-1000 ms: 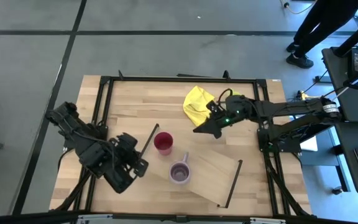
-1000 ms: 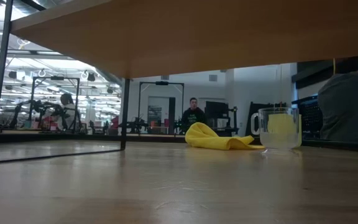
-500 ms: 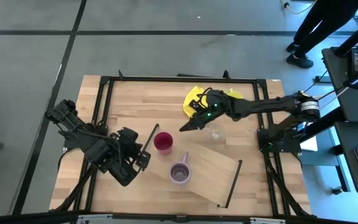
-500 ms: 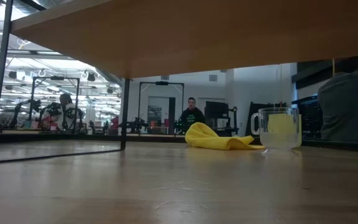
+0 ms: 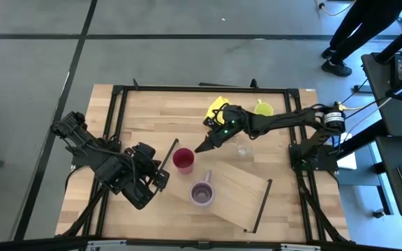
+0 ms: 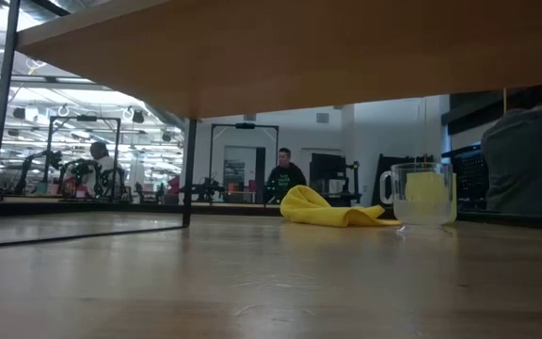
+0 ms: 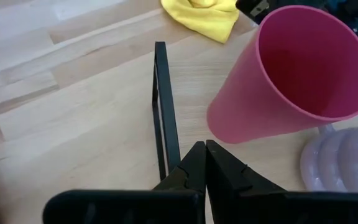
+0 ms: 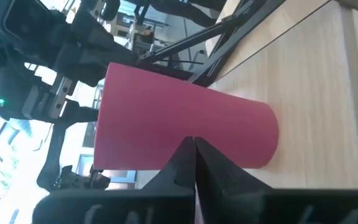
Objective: Stack small to large cups/mugs on shelf
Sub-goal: Adjust the pink cup on the shelf
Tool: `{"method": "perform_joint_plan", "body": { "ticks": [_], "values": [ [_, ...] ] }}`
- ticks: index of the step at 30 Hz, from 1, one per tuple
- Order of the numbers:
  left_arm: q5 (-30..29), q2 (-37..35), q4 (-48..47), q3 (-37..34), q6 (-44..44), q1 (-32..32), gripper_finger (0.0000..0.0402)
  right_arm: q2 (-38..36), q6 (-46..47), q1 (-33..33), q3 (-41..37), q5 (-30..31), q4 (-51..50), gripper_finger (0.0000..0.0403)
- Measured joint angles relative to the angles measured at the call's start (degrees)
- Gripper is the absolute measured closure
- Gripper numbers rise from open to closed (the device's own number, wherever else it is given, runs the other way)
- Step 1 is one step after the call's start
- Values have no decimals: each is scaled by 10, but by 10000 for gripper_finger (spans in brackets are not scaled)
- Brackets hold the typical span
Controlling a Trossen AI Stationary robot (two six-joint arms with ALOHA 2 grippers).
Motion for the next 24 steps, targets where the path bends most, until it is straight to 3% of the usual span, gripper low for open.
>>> {"method": "perform_joint_plan", "body": {
  "ticks": [8,24],
  "values": [
    [-2,0,-2,0,13,0,401,21,0,18,28,-16,0,403],
    [-2,0,-2,0,22,2,401,21,-8,41,29,10,-2,403]
  ]
}}
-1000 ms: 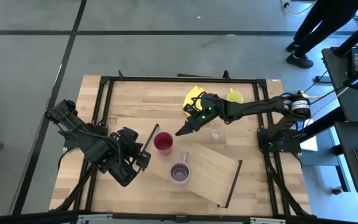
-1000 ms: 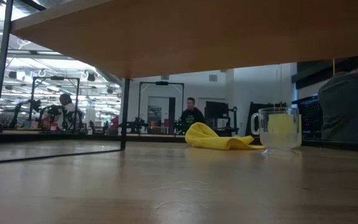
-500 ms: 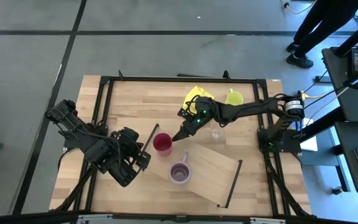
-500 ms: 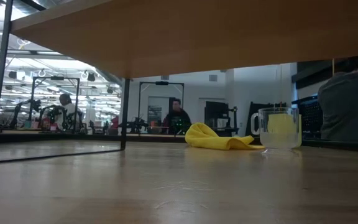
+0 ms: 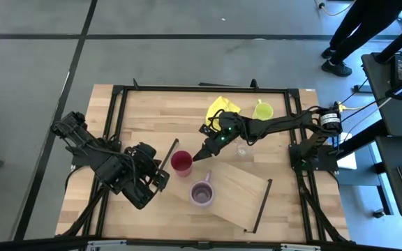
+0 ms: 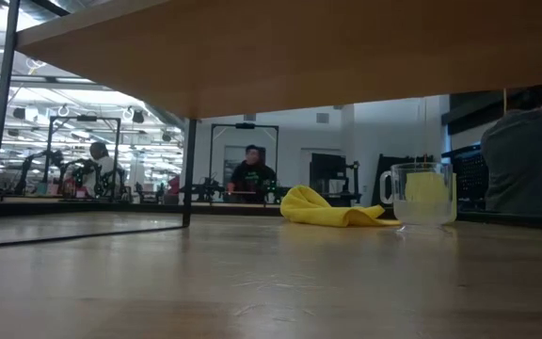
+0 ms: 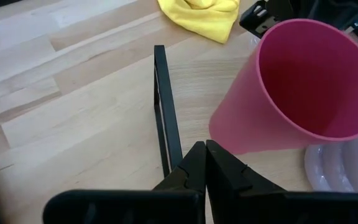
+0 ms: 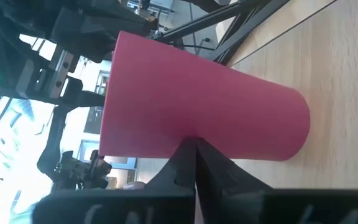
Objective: Stack small to large cups/mugs on shelf
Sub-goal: Adjust the pink cup on the shelf
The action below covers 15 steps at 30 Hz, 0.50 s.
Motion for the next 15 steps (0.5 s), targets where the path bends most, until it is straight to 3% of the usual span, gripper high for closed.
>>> {"method": "perform_joint_plan", "body": {
  "ticks": [15],
  "values": [
    [0,0,1,0,0,0,401,0,-41,16,0,-13,59,403]
  ]
}}
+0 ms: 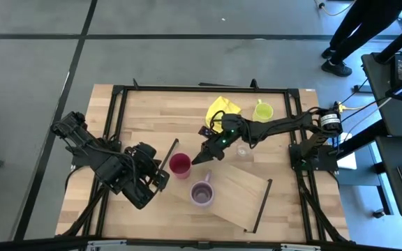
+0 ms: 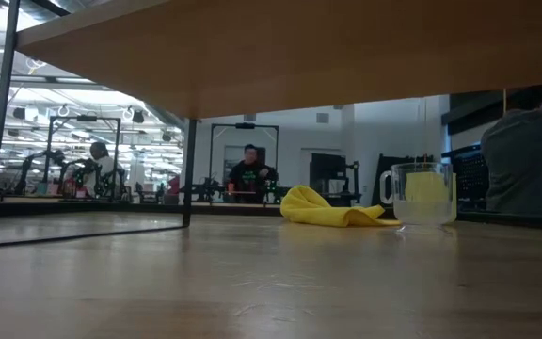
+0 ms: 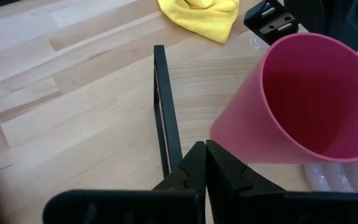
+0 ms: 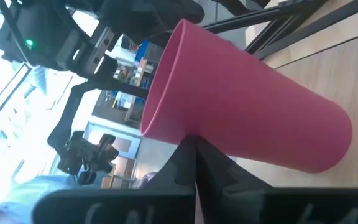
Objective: Stack small to large cups/mugs on shelf
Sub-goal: Adjust the pink cup on the shelf, then adjust the purple mug on the shelf
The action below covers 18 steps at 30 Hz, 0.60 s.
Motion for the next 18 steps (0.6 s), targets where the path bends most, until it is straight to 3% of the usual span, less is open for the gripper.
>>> {"method": "perform_joint_plan", "body": {
  "ticks": [8,14,18],
  "values": [
    [21,0,20,0,5,0,401,0,-21,4,0,-19,2,403],
    [35,0,143,0,92,-26,401,0,-57,1,0,-50,2,403],
    [23,10,191,1,100,-42,401,0,-63,-5,0,-63,1,403]
  ]
}}
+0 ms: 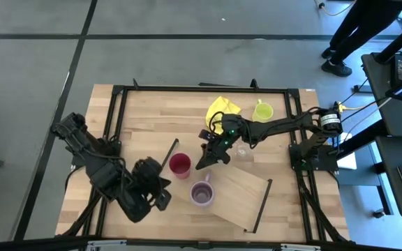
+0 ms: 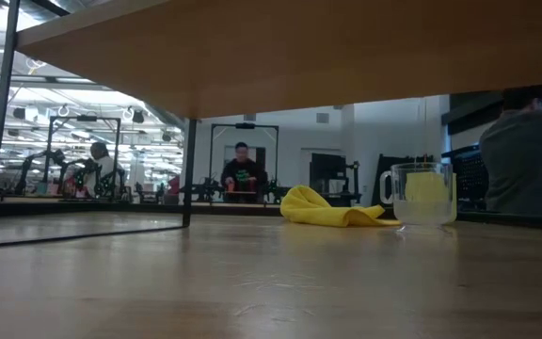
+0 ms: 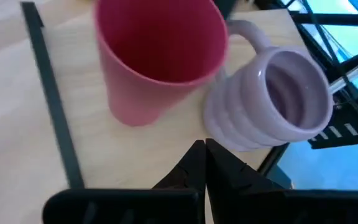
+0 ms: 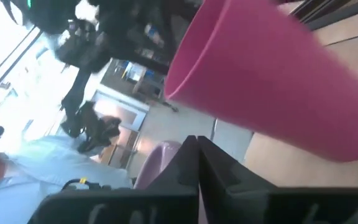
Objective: Stack small to large cups/mugs on shelf
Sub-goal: Adjust the purple mug on the shelf
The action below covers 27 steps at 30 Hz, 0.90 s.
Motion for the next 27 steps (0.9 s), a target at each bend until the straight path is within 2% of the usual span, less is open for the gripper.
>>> {"method": "perform_joint_plan", "body": {
  "ticks": [6,11,17,21,27],
  "values": [
    [23,51,25,0,-26,-14,401,0,21,-34,0,78,-13,403],
    [12,89,117,0,14,-20,401,0,23,-69,0,101,-38,403],
    [-6,112,180,0,37,-20,401,0,21,-96,0,85,-43,402],
    [-9,118,213,-1,2,-20,401,0,23,-110,0,53,-43,402],
    [-46,119,273,-1,18,-16,401,0,19,-132,0,26,-39,402]
  ]
}}
